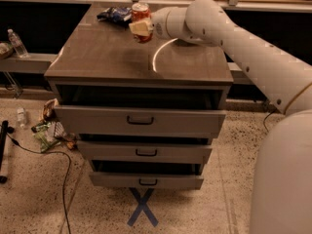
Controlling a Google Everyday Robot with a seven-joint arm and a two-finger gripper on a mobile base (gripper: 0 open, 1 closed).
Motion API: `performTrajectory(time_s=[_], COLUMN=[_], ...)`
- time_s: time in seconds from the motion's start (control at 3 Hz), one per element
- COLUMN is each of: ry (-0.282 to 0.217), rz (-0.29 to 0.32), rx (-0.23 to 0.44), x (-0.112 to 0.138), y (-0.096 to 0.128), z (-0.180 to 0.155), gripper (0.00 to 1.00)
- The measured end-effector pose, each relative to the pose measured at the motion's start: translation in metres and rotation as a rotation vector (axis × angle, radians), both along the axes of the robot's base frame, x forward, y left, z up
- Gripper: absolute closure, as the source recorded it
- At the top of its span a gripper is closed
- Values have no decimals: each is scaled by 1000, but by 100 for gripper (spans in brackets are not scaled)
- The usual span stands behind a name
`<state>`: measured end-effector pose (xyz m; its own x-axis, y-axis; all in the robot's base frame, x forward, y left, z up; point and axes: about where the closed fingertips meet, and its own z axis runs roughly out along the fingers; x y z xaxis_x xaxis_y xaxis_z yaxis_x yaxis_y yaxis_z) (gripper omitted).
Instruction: Place coke can into paper bowl
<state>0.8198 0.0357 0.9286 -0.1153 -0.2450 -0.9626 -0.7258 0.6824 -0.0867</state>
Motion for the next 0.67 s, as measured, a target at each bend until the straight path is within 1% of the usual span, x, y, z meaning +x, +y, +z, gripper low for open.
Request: performTrajectory(time_s=[0.33, 0.67], ry=[1, 12], rz=[-177, -210], rx=[-22, -22], x=[7, 9], y=[-73, -86], z=[2, -4], gripper=[100, 100])
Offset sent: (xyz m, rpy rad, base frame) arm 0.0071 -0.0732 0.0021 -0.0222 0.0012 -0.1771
